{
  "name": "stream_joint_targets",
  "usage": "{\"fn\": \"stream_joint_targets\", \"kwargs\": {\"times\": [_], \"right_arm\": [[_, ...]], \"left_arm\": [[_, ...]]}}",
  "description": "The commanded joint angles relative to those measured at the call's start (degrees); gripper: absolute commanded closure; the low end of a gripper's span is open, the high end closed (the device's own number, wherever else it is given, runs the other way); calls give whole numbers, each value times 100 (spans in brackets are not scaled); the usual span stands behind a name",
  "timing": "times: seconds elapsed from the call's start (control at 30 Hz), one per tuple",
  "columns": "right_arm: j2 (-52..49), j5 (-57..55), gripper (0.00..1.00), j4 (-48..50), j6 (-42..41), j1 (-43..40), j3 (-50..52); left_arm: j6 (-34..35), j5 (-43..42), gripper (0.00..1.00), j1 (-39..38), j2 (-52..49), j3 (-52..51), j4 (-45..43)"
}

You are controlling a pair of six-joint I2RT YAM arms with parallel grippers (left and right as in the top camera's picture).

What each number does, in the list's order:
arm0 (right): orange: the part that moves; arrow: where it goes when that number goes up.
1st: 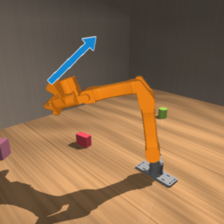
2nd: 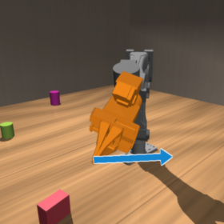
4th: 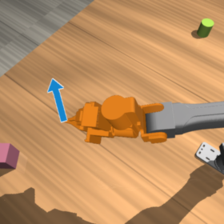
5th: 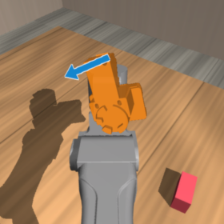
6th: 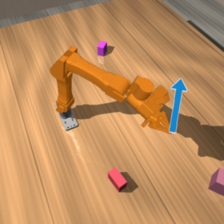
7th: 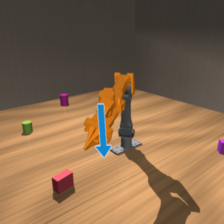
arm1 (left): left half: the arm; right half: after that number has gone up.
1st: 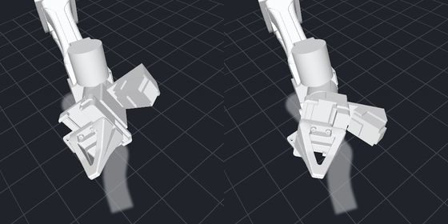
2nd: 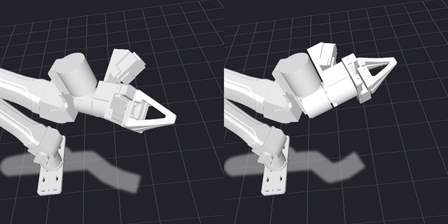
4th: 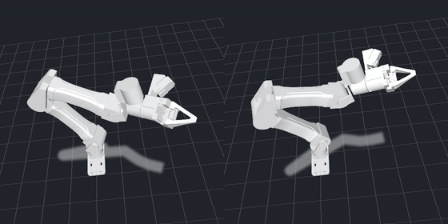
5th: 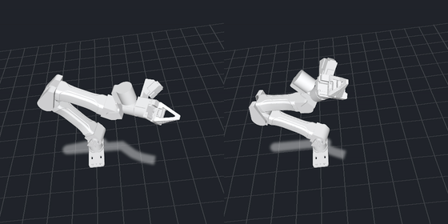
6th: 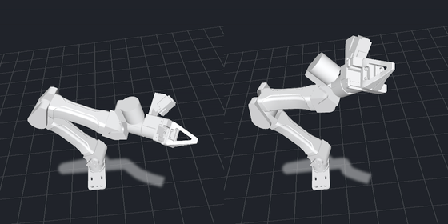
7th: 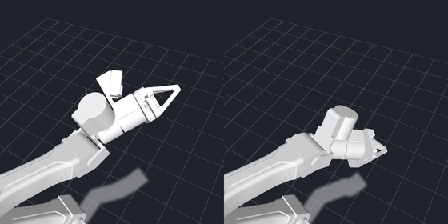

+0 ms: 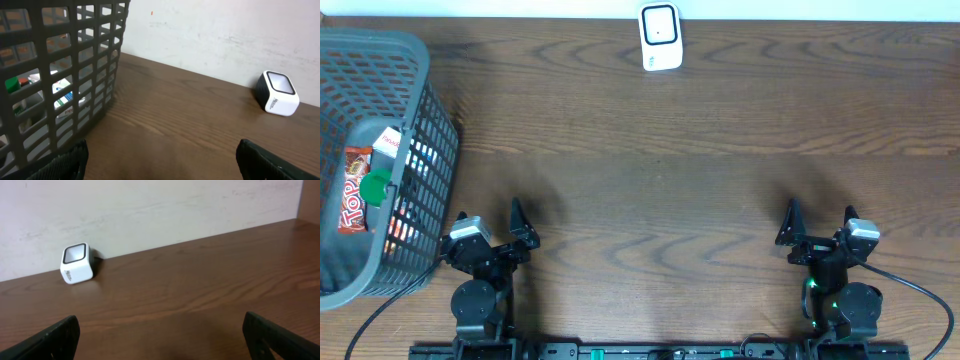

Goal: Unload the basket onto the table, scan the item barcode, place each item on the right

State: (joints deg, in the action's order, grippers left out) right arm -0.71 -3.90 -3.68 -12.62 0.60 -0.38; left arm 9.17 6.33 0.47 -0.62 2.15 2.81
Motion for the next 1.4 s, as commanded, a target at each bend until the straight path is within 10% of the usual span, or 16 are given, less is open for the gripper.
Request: {"fn": "stream_joint_targets", "kwargs": {"times": [0.0,0.77,0.93,1.37], "right_arm": [[-4,-50,1,-20,-61,42,7],[-4,-50,1,-20,-61,42,7],[-4,-50,1,-20,-61,42,7],[-4,-50,1,-20,-61,42,7]], "left_arm": [[-50,-11,5,-22,39,-190,92],[-46,-46,5,-24,33,-190,92],[-33,-1526,5,-24,31,-42,33],[-505,-2942,5,-24,-2011,2903,1574]]}}
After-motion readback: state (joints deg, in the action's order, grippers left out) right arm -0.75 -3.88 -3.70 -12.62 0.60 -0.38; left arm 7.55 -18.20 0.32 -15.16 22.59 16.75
